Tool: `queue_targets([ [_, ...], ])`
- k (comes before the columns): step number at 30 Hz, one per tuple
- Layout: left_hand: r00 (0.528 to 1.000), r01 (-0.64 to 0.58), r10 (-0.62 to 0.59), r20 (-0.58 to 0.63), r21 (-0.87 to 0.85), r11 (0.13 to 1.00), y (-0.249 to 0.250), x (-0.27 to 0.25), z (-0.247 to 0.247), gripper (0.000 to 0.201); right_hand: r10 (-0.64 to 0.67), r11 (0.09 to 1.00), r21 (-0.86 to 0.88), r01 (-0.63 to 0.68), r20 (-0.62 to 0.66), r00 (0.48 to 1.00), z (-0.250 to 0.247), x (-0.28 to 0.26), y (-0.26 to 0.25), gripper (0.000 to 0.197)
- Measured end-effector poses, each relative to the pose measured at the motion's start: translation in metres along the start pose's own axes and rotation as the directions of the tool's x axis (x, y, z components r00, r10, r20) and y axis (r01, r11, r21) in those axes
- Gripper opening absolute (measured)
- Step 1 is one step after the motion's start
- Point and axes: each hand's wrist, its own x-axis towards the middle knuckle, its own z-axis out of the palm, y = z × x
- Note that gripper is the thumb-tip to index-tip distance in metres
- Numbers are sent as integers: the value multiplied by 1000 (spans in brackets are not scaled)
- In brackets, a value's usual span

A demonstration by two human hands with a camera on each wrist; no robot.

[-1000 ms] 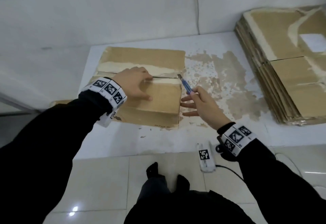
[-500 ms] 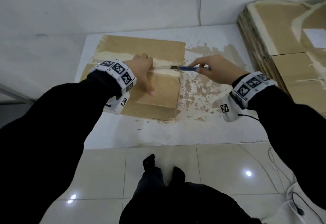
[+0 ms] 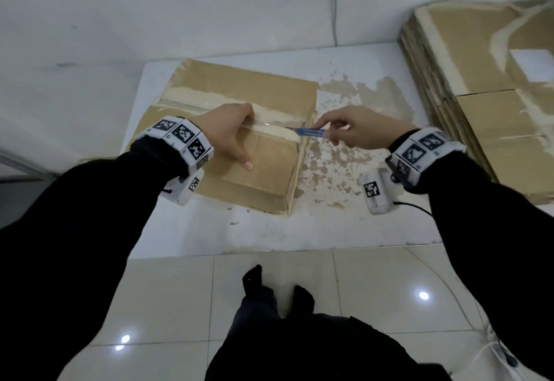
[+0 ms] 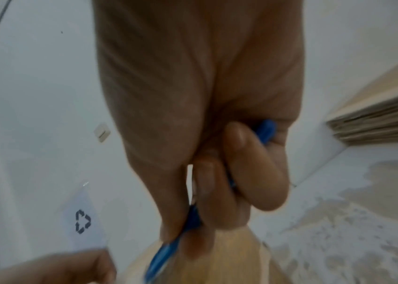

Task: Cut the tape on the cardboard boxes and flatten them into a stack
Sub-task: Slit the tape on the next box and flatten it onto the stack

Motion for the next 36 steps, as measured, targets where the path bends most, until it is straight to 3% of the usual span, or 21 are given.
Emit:
queue_targets([
  [2,1000,-17,17,-21,-5,1000,1,-1,1,91,11,1000,11,-11,46,999,-5,-8,8,21],
  [6,996,-55,53,-68,-20,998,1,-8,4,91,29,995,100,-31,15,999,2,-13,12,21],
  [9,993,-88,87,-78,-20,996,1,-13,7,90,4,985,168,-21,100,995,10,-20,9,21],
  [13,990,-94,92,-111,-12,996,1,-15,6,91,10,995,98,-10,5,1000,13,-22,4,21],
  [16,989,-111,110,-100,-2,994,3,-18,5,91,-6,986,162,-26,192,981,5,-36,0,17],
  [18,977,-103,103,-188,6,995,6,-21,-4,89,18,983,171,-68,279,960,-7,-51,5,20],
  [21,966,-69,84,-245,67,995,8,-21,-20,84,79,964,240,-112,143,987,-13,-65,13,21],
  [23,986,-28,53,-157,161,987,7,-16,-24,81,112,962,254,-95,-53,992,-8,-65,13,20],
  [26,998,55,-44,-53,213,976,17,-5,-21,67,108,974,225,-39,-303,947,8,-60,10,22],
  [30,964,266,-261,-56,263,927,38,8,4,81,34,994,106,4,-357,933,32,-53,1,29],
  [31,948,318,-306,-88,201,927,44,10,10,81,9,998,67,15,-344,939,36,-52,-1,30],
  [33,904,398,-417,-91,-174,901,44,21,17,71,-39,999,-42,26,-325,945,42,-51,-2,32],
  [34,885,403,-461,-65,-388,829,42,25,17,64,-58,994,-105,25,-327,943,45,-51,-3,33],
  [36,834,364,-552,0,-753,549,34,32,12,64,-78,981,-195,5,-370,926,47,-53,-4,34],
])
